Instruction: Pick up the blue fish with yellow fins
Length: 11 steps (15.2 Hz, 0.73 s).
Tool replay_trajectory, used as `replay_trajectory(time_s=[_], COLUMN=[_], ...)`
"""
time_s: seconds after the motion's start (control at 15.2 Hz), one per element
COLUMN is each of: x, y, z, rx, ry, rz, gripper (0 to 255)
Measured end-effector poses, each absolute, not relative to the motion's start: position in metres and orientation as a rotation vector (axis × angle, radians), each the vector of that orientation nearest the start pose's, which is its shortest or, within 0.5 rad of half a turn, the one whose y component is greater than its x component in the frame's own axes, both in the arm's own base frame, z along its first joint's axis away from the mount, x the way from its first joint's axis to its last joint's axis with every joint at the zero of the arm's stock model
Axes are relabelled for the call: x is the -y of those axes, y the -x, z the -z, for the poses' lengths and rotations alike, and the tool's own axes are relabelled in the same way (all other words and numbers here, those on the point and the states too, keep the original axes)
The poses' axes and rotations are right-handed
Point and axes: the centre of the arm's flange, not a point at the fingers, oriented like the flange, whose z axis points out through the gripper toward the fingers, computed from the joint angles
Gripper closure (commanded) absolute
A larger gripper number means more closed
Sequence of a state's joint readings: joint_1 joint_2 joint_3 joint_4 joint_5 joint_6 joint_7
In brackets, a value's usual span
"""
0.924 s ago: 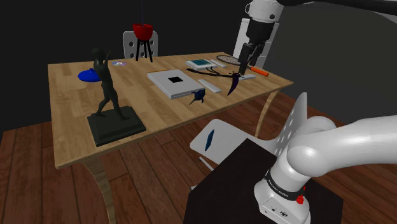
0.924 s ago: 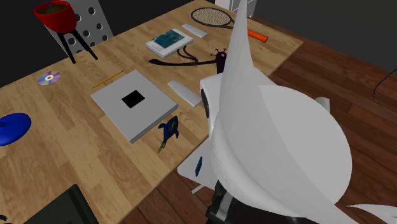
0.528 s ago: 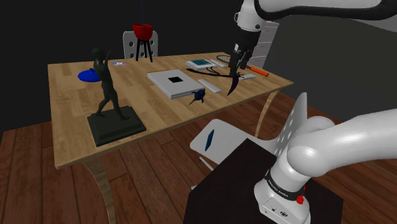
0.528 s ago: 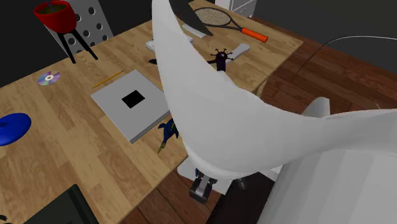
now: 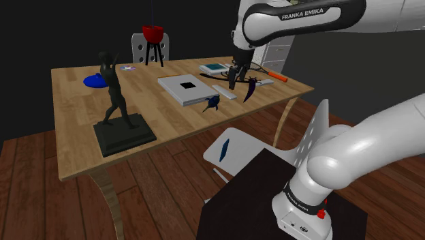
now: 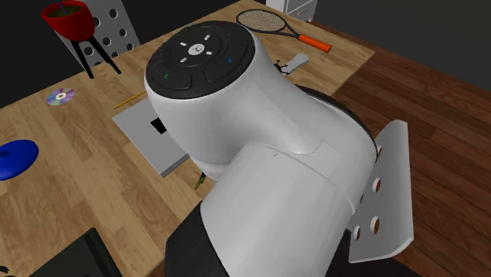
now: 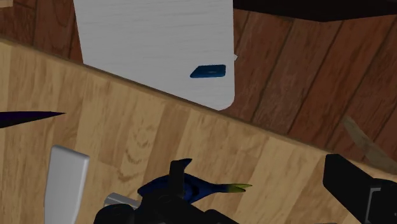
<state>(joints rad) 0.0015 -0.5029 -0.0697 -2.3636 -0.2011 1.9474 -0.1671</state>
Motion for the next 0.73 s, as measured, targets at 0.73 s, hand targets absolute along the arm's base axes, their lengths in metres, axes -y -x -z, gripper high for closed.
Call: replay_trajectory(time_s=[0.73], x=[0.069], y=[-0.514], z=[-0.434], rx=[0.398], ry=[3.327], rz=[0.158], gripper=[0])
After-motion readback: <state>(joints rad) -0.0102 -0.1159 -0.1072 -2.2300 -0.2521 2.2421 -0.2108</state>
